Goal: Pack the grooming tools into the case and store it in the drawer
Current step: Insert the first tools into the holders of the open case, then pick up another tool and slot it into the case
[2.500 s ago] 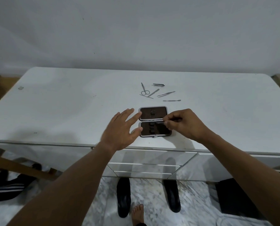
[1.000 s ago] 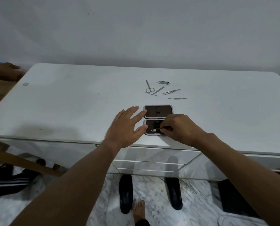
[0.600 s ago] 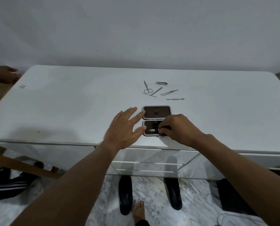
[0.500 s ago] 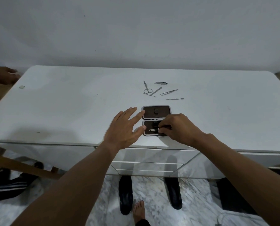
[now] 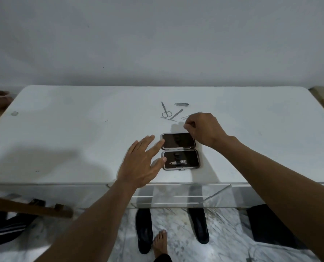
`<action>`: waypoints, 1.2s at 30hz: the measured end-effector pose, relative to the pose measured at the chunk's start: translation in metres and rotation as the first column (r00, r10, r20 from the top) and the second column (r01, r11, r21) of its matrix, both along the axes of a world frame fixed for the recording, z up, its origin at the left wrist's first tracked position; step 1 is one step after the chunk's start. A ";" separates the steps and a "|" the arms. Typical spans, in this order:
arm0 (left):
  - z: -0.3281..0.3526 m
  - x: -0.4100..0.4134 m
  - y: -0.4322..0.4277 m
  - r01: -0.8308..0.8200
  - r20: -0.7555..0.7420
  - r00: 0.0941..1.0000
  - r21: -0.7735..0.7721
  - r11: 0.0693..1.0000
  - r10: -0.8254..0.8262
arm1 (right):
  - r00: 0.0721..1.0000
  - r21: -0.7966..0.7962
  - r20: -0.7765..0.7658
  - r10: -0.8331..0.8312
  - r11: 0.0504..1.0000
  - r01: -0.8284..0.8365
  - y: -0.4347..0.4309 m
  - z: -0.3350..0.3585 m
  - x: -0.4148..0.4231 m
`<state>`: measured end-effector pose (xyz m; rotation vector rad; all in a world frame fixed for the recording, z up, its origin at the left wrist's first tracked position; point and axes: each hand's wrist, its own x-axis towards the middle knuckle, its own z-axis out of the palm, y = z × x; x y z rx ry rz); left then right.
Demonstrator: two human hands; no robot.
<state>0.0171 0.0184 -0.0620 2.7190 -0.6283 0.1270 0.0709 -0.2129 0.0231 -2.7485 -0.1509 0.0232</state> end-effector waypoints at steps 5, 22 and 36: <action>0.006 0.001 -0.001 -0.008 -0.037 0.999 -0.021 1.000 0.007 | 0.996 -0.088 -0.002 -0.092 0.992 0.092 0.003 -0.001 0.060; 0.010 0.002 -0.002 -0.009 -0.088 0.996 0.003 1.000 0.009 | 0.957 0.004 -0.163 -0.239 0.970 0.243 0.005 -0.010 0.120; 0.008 -0.001 -0.003 -0.028 -0.013 1.000 0.015 1.000 0.028 | 0.983 0.255 -0.045 -0.175 0.950 0.181 -0.010 0.015 0.031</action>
